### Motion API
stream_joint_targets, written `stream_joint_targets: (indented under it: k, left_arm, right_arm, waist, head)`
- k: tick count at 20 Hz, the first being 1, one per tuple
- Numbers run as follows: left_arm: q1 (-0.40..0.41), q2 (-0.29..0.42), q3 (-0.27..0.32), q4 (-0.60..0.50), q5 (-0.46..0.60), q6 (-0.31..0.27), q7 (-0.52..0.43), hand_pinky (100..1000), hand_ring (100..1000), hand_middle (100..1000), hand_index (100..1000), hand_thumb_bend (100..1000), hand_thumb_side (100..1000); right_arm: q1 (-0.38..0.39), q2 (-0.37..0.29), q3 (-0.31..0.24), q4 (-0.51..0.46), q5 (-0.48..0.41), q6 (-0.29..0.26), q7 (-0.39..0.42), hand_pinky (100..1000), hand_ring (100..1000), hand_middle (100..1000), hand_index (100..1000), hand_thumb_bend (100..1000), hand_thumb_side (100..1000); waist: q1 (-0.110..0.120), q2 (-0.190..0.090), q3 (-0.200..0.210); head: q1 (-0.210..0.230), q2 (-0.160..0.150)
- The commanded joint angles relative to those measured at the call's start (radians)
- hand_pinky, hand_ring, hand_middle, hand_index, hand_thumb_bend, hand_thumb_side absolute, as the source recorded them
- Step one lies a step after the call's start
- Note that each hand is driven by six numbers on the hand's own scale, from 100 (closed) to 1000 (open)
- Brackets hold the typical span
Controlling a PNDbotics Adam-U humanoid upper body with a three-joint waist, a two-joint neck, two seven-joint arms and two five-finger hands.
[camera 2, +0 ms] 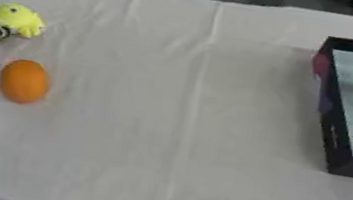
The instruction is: Pick up the objects with one hand, pass them to the other hand, and then place them into the box on the other side of the table.
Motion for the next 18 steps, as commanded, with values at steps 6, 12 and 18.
stream_joint_targets:
  k: [6, 12, 18]
  left_arm:
    - [0.016, 0.037, -0.012, -0.09, 0.09, -0.025, 0.109, 733, 645, 525, 501, 221, 100]
    - [0.076, 0.097, -0.085, -0.341, 0.247, -0.079, 0.048, 727, 645, 526, 509, 204, 100]
    - [0.138, 0.124, -0.139, -0.585, 0.363, -0.082, 0.017, 720, 644, 525, 511, 189, 100]
  right_arm:
    - [0.0, -0.026, -0.015, -0.009, -0.018, 0.002, -0.004, 860, 859, 856, 867, 162, 477]
    - [-0.004, -0.026, -0.012, -0.027, -0.028, 0.003, 0.0, 860, 859, 856, 870, 162, 467]
    - [-0.053, 0.004, 0.011, -0.068, -0.017, 0.007, 0.033, 863, 876, 881, 891, 193, 439]
  waist:
    - [0.0, -0.034, 0.007]
    - [0.002, -0.05, 0.021]
    - [0.001, -0.071, 0.028]
  head:
    - [-0.026, 0.006]
    - [-0.052, 0.023]
    - [-0.078, 0.022]
